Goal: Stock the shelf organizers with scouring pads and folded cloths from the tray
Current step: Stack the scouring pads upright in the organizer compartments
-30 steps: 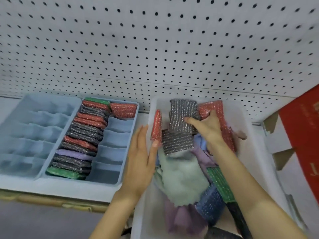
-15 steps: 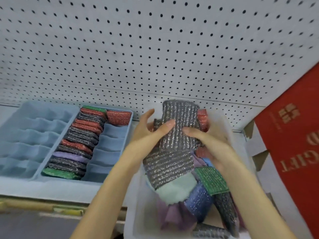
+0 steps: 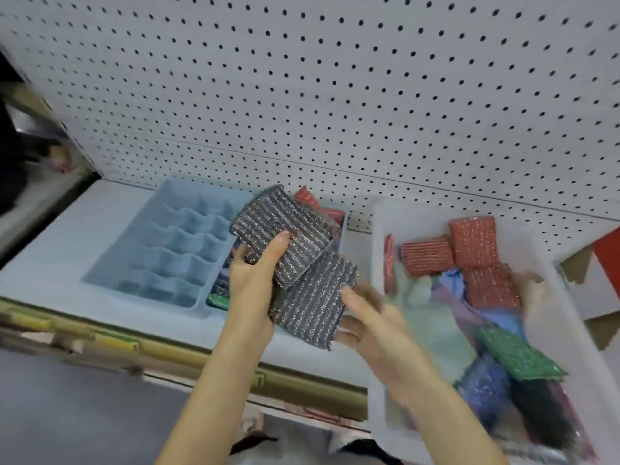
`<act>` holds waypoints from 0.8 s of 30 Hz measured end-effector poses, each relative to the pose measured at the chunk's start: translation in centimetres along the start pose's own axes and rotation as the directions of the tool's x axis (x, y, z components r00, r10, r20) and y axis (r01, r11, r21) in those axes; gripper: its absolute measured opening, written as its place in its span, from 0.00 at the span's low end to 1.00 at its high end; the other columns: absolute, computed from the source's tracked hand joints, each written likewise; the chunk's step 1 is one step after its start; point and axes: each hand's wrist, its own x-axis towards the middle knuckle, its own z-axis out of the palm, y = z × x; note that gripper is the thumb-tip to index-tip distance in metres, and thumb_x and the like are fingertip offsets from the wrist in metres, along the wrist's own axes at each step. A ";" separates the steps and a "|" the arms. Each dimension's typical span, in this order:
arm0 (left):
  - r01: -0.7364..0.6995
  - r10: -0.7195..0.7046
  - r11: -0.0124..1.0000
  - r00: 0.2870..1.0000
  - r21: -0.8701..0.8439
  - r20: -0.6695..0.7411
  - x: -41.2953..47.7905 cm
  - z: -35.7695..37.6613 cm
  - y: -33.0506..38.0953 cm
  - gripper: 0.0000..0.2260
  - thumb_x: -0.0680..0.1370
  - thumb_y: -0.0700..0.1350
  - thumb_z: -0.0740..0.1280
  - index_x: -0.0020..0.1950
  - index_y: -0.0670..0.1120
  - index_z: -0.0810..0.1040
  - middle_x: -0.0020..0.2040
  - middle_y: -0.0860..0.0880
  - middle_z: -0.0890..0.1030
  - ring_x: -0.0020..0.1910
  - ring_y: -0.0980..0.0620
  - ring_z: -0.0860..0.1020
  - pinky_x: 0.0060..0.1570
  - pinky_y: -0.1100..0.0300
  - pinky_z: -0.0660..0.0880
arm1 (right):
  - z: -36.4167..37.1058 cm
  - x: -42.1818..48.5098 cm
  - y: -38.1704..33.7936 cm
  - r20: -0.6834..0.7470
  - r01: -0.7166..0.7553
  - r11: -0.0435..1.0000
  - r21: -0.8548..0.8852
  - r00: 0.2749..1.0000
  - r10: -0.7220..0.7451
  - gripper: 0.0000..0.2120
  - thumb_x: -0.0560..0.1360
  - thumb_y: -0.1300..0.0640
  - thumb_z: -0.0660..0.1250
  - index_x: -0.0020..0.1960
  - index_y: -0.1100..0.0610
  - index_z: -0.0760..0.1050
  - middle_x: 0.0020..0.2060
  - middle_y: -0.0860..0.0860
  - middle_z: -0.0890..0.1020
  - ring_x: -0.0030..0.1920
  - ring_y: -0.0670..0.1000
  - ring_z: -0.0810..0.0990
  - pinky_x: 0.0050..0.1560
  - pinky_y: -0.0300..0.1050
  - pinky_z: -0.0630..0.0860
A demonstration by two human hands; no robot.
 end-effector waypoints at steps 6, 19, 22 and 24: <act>-0.083 0.081 0.996 0.992 -0.024 -0.098 2.6 -5.8 2.8 0.17 0.72 0.47 0.72 0.59 0.48 0.75 0.51 0.50 0.84 0.45 0.55 0.83 0.38 0.60 0.79 | 6.6 2.5 1.7 -0.091 0.151 0.963 -0.224 0.980 -0.175 0.04 0.75 0.59 0.69 0.48 0.53 0.78 0.44 0.51 0.84 0.46 0.50 0.81 0.49 0.46 0.76; 0.002 -0.002 0.989 1.000 0.145 0.002 8.4 -13.3 5.3 0.27 0.66 0.54 0.73 0.62 0.47 0.74 0.53 0.49 0.83 0.50 0.51 0.82 0.43 0.58 0.77 | 1.0 17.9 -2.5 -0.143 0.176 0.393 -0.903 0.738 -0.659 0.10 0.75 0.63 0.67 0.55 0.59 0.72 0.47 0.56 0.82 0.45 0.58 0.79 0.46 0.49 0.73; 0.050 -0.057 0.983 0.998 0.176 0.038 9.5 -13.9 4.9 0.23 0.65 0.53 0.72 0.59 0.48 0.76 0.51 0.49 0.84 0.49 0.50 0.82 0.44 0.56 0.77 | 1.2 20.5 -2.2 -0.027 0.151 0.209 -0.966 0.747 -0.664 0.08 0.75 0.63 0.67 0.54 0.56 0.74 0.49 0.55 0.83 0.50 0.59 0.79 0.48 0.52 0.76; 0.088 -0.091 0.983 0.996 0.160 0.006 10.1 -14.0 4.5 0.16 0.70 0.50 0.71 0.56 0.49 0.76 0.49 0.49 0.84 0.48 0.50 0.82 0.46 0.54 0.77 | 1.4 21.5 -1.4 0.016 0.087 0.078 -0.993 0.767 -0.642 0.08 0.75 0.63 0.66 0.54 0.57 0.75 0.47 0.56 0.82 0.48 0.59 0.78 0.42 0.48 0.73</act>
